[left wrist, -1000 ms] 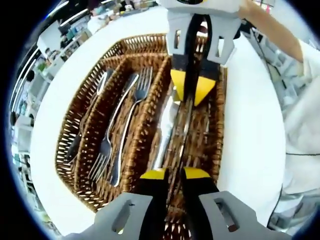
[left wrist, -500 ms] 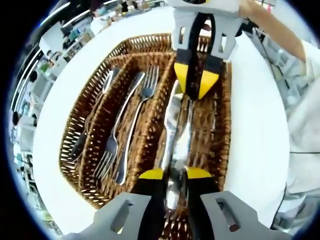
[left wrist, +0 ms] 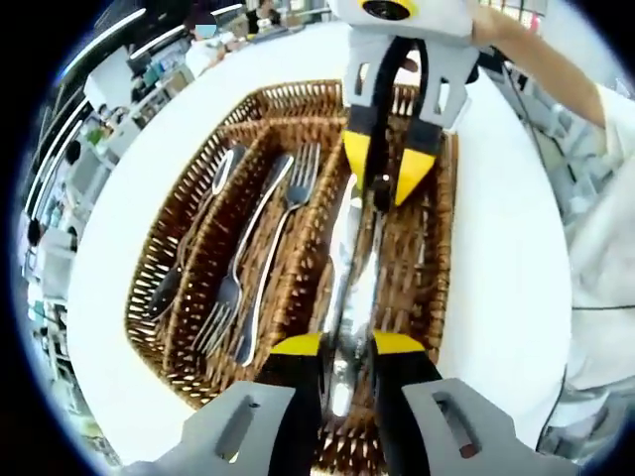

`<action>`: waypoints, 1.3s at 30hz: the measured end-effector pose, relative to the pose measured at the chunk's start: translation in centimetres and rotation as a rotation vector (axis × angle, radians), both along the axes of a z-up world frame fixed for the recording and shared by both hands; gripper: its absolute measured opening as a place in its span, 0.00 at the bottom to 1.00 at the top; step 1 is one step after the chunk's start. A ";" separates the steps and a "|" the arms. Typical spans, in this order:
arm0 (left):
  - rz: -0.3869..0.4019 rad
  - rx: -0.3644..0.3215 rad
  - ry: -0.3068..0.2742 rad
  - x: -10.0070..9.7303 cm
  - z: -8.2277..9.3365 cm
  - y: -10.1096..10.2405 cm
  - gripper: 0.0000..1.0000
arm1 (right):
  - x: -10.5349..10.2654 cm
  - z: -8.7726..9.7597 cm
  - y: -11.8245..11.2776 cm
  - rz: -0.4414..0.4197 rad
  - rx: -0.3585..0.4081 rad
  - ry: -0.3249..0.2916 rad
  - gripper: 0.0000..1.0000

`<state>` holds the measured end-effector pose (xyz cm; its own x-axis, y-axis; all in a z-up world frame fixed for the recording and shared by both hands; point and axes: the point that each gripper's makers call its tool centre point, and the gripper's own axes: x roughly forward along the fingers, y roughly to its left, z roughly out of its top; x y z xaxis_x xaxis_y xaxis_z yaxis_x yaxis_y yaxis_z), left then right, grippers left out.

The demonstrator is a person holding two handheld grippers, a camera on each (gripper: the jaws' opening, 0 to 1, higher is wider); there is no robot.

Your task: Arrange the knives, forks, and spoons in their matching storage slots by inserting each utensil handle-first until every utensil is classified and aligned in the correct compartment

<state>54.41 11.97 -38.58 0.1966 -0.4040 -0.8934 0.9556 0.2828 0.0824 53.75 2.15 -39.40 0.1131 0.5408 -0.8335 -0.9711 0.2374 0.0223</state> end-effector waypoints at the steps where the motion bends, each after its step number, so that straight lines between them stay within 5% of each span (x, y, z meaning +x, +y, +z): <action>1: 0.009 -0.015 -0.001 0.1 0.2 0.0 0.21 | 0.0 0.2 0.0 0.003 0.003 -0.014 0.19; 11: 0.082 -0.214 0.037 0.1 1.7 -1.5 0.29 | 0.3 2.2 0.3 -0.022 0.085 -0.062 0.31; 24: 0.118 -0.295 -0.039 -0.3 2.6 -1.2 0.40 | 0.1 3.2 0.1 -0.044 0.124 -0.102 0.47; 32: 0.134 -0.340 -0.119 -0.1 3.4 -1.0 0.58 | -0.1 4.4 0.1 -0.075 0.186 -0.137 0.53; 37: 0.139 -0.386 -0.181 0.0 3.8 -1.7 0.79 | -0.8 4.7 0.4 -0.087 0.244 -0.132 0.61; 39: 0.149 -0.410 -0.201 0.0 3.9 -2.1 0.89 | -0.4 5.1 0.6 -0.066 0.277 -0.220 0.64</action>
<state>54.41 9.88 -34.64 0.4315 -0.6693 -0.6048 0.8789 0.4630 0.1147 53.33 2.79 -34.31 0.3156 0.7284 -0.6081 -0.9427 0.3136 -0.1136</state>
